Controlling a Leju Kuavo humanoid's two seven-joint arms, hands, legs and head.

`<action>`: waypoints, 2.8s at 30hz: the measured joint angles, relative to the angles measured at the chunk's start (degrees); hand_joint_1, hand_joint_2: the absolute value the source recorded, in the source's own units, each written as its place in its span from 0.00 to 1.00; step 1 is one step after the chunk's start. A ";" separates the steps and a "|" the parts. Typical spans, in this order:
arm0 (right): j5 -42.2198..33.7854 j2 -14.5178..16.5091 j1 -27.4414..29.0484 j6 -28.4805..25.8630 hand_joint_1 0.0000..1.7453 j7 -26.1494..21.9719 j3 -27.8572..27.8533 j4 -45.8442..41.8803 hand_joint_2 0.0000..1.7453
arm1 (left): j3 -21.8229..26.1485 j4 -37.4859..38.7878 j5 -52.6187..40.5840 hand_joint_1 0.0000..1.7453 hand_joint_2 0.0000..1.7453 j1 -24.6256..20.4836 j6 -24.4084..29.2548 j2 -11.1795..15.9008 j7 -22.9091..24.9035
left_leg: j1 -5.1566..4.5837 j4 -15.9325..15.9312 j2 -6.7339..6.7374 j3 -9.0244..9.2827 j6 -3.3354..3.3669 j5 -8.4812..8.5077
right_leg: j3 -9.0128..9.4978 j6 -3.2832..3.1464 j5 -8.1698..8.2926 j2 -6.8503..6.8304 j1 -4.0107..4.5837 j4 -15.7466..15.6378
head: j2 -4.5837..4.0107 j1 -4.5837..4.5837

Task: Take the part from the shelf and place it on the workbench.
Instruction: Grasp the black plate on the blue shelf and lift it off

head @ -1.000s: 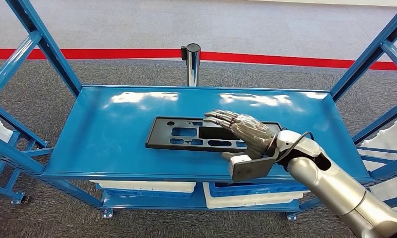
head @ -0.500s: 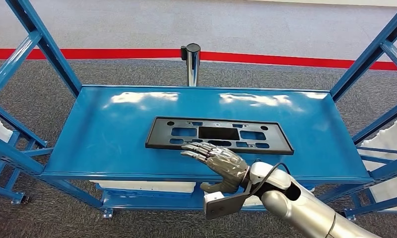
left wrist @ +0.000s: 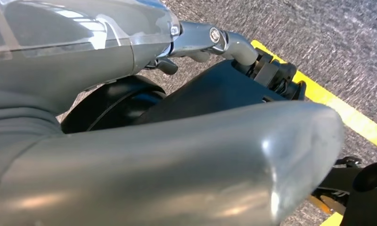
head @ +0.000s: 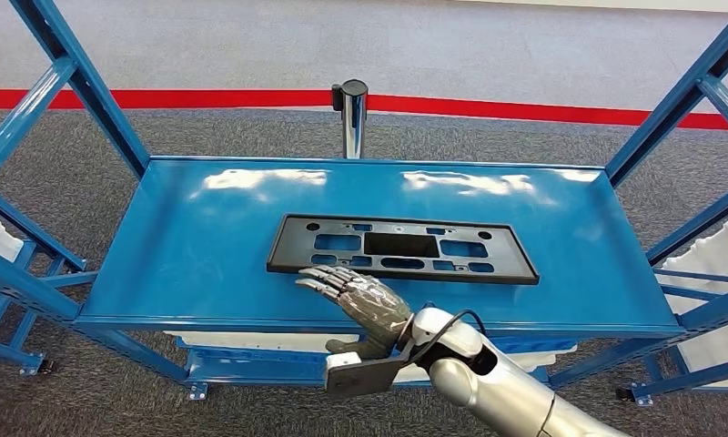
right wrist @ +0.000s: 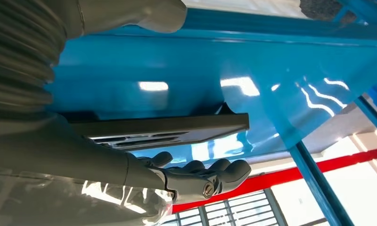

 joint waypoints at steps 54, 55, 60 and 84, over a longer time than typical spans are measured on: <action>41.28 -0.65 -8.34 -15.28 1.00 14.31 -11.93 27.85 1.00 | 1.87 -0.02 -2.92 0.00 0.00 -0.54 0.09 -0.17 0.96 | -0.02 0.00 -0.01 0.00 0.00 0.00 | 0.00 0.01 0.02 0.00 0.00 0.01 | 0.00 -0.01; 41.14 -0.66 -8.36 -15.25 1.00 14.18 -11.93 27.77 1.00 | 1.92 -0.02 -2.92 0.00 0.00 -0.54 0.09 -0.17 0.96 | -0.02 0.01 -0.01 0.00 0.00 0.00 | 0.00 0.01 0.02 0.00 0.00 0.01 | 0.00 0.00; 40.09 -0.80 -8.36 -15.31 1.00 13.21 -11.94 26.53 1.00 | 2.32 -0.02 -3.07 0.00 0.00 -0.54 0.09 -0.17 1.00 | -0.03 0.01 -0.01 0.00 0.00 0.00 | 0.00 0.01 0.02 0.00 0.00 0.01 | 0.00 0.04; 25.08 0.40 -1.46 -39.21 1.00 -9.87 -24.42 -15.20 1.00 | 3.47 0.00 -6.37 0.00 1.00 -0.01 11.78 -0.02 -12.75 | -0.02 0.00 0.00 -0.03 -0.01 -0.01 | -0.02 0.01 -0.01 0.02 0.00 0.01 | 0.00 0.02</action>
